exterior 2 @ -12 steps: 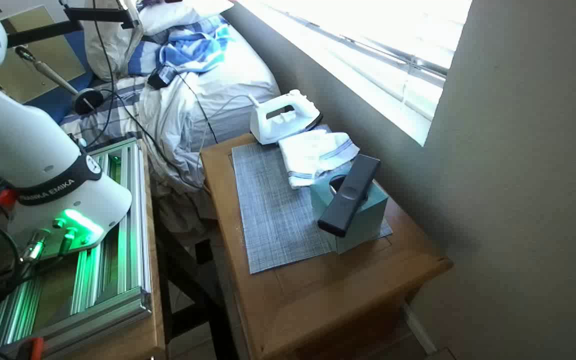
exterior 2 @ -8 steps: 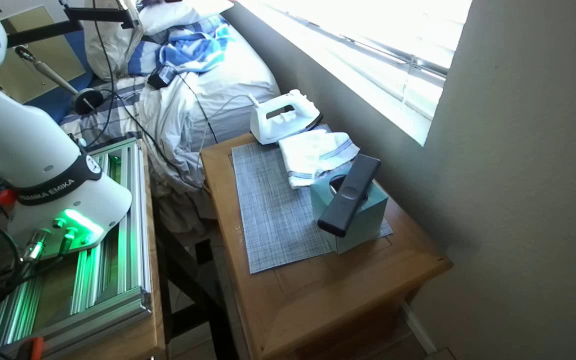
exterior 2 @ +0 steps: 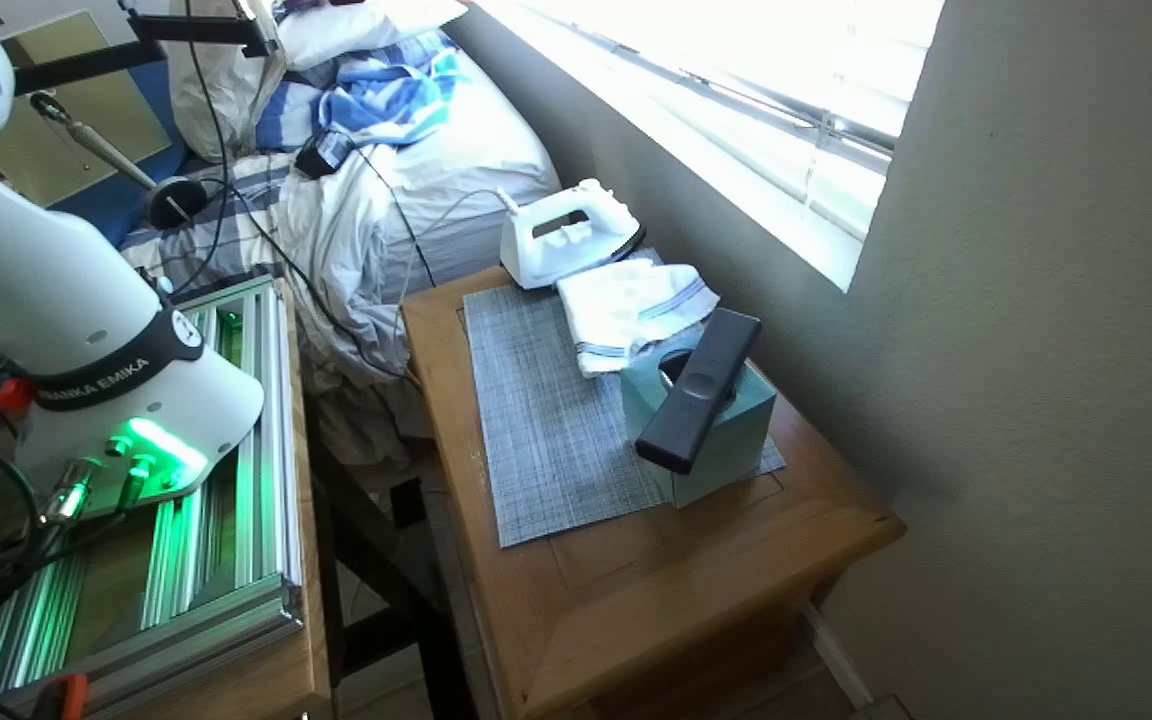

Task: Remove the black remote from the blue box and put it on the white towel

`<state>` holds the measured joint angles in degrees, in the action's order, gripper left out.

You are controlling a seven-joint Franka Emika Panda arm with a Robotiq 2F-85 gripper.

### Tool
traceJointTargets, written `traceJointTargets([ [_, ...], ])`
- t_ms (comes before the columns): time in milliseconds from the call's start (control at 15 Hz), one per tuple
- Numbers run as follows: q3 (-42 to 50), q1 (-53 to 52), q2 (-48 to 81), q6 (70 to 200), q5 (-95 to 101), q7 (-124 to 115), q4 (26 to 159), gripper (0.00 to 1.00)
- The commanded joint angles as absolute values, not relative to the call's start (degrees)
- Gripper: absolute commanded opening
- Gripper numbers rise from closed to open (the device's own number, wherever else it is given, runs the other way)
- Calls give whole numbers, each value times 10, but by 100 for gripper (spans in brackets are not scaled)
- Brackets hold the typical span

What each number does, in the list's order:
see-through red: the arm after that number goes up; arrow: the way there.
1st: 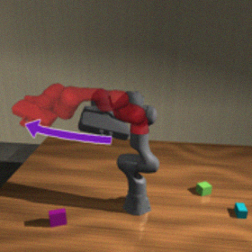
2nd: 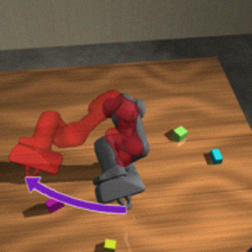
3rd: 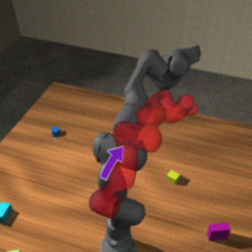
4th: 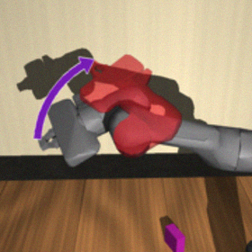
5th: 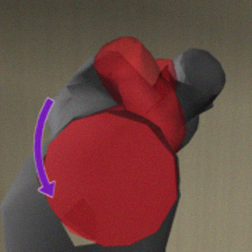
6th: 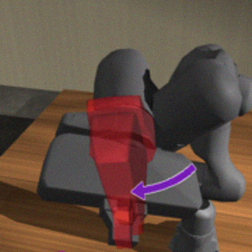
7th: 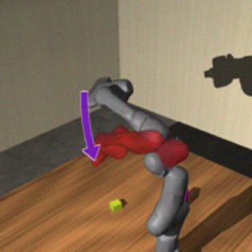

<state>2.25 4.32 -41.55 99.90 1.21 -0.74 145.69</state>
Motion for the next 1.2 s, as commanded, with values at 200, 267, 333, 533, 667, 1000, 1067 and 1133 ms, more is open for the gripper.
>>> traceJointTargets([
  [200,24,41,-415,998,13,-8,1456,100],
  [267,24,41,-415,998,13,-8,1456,100],
  [333,24,41,-415,998,13,-8,1456,100],
  [533,24,41,-415,998,13,-8,1456,100],
  [667,38,50,-411,1025,17,-2,1450,100],
  [1000,95,82,-327,1116,117,83,1415,100],
  [1067,107,85,-303,1134,124,96,1407,100],
  [1133,116,90,-274,1151,131,102,1397,100],
])
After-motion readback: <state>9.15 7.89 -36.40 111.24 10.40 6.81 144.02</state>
